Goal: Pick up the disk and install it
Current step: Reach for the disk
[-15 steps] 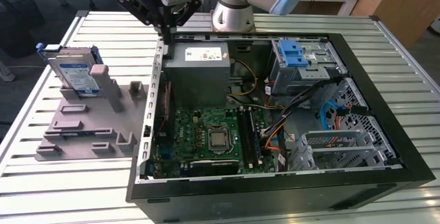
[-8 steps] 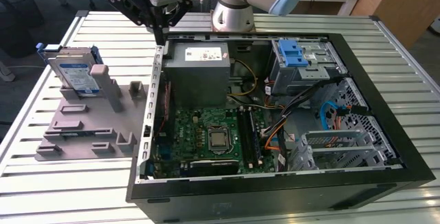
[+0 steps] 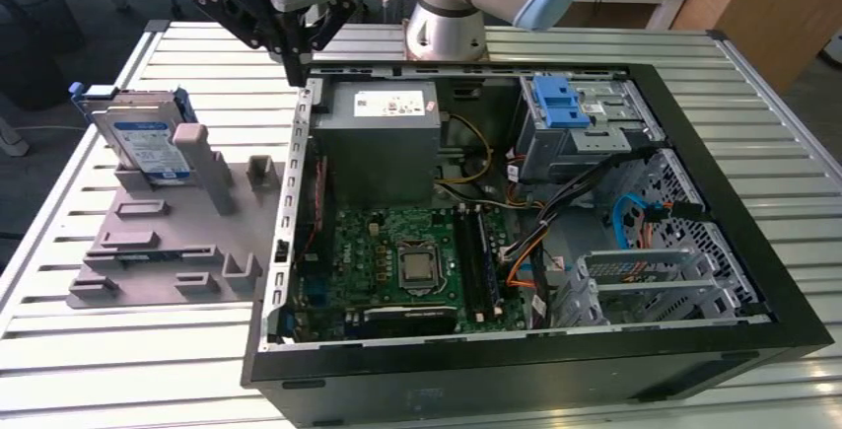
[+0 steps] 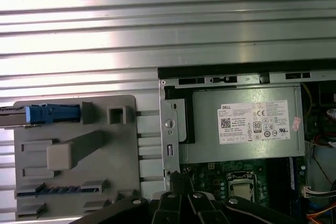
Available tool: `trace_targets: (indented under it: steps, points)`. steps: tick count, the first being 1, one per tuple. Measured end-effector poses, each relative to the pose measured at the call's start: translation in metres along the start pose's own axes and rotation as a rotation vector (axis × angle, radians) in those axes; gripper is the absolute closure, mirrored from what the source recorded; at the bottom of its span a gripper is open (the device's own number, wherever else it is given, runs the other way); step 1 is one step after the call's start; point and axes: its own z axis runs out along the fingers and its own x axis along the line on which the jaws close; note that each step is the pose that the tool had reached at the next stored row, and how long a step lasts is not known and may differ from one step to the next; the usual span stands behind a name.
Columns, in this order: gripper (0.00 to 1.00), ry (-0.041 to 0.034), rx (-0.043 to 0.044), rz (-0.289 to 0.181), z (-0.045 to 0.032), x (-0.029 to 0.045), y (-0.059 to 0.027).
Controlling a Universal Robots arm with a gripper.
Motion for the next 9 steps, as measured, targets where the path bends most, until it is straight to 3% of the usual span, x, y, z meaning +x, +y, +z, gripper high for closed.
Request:
trace_targets:
  steps: [9]
  points:
    - [0.89, 0.0003, -0.0001, 0.0, 0.0005, 0.0095, 0.0015]
